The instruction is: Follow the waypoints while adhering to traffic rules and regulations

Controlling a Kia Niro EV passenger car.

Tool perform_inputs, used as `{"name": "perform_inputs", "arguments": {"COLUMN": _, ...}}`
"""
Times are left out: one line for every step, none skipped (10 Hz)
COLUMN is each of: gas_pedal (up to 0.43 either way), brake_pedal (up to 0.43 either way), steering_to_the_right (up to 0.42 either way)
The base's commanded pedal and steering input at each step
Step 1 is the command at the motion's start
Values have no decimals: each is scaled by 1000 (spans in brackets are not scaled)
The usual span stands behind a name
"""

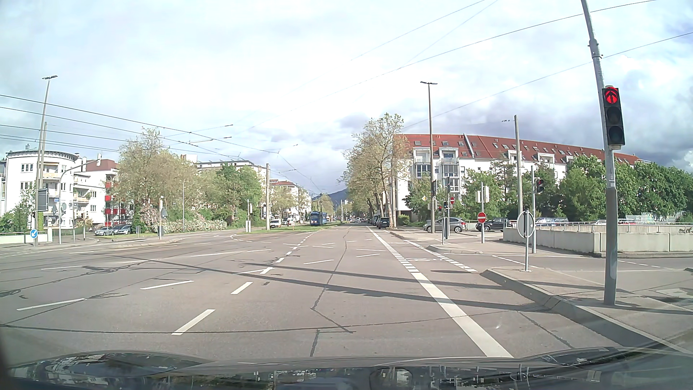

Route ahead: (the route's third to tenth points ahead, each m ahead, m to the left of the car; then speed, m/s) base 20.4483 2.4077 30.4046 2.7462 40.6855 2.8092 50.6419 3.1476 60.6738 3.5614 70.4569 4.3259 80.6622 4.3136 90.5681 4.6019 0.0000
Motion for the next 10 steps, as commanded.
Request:
{"name": "perform_inputs", "arguments": {"gas_pedal": 0, "brake_pedal": 152, "steering_to_the_right": -3}}
{"name": "perform_inputs", "arguments": {"gas_pedal": 0, "brake_pedal": 152, "steering_to_the_right": -3}}
{"name": "perform_inputs", "arguments": {"gas_pedal": 0, "brake_pedal": 152, "steering_to_the_right": -3}}
{"name": "perform_inputs", "arguments": {"gas_pedal": 0, "brake_pedal": 146, "steering_to_the_right": -3}}
{"name": "perform_inputs", "arguments": {"gas_pedal": 0, "brake_pedal": 152, "steering_to_the_right": -3}}
{"name": "perform_inputs", "arguments": {"gas_pedal": 0, "brake_pedal": 152, "steering_to_the_right": -3}}
{"name": "perform_inputs", "arguments": {"gas_pedal": 0, "brake_pedal": 152, "steering_to_the_right": -3}}
{"name": "perform_inputs", "arguments": {"gas_pedal": 0, "brake_pedal": 152, "steering_to_the_right": -3}}
{"name": "perform_inputs", "arguments": {"gas_pedal": 0, "brake_pedal": 152, "steering_to_the_right": -3}}
{"name": "perform_inputs", "arguments": {"gas_pedal": 0, "brake_pedal": 152, "steering_to_the_right": -3}}
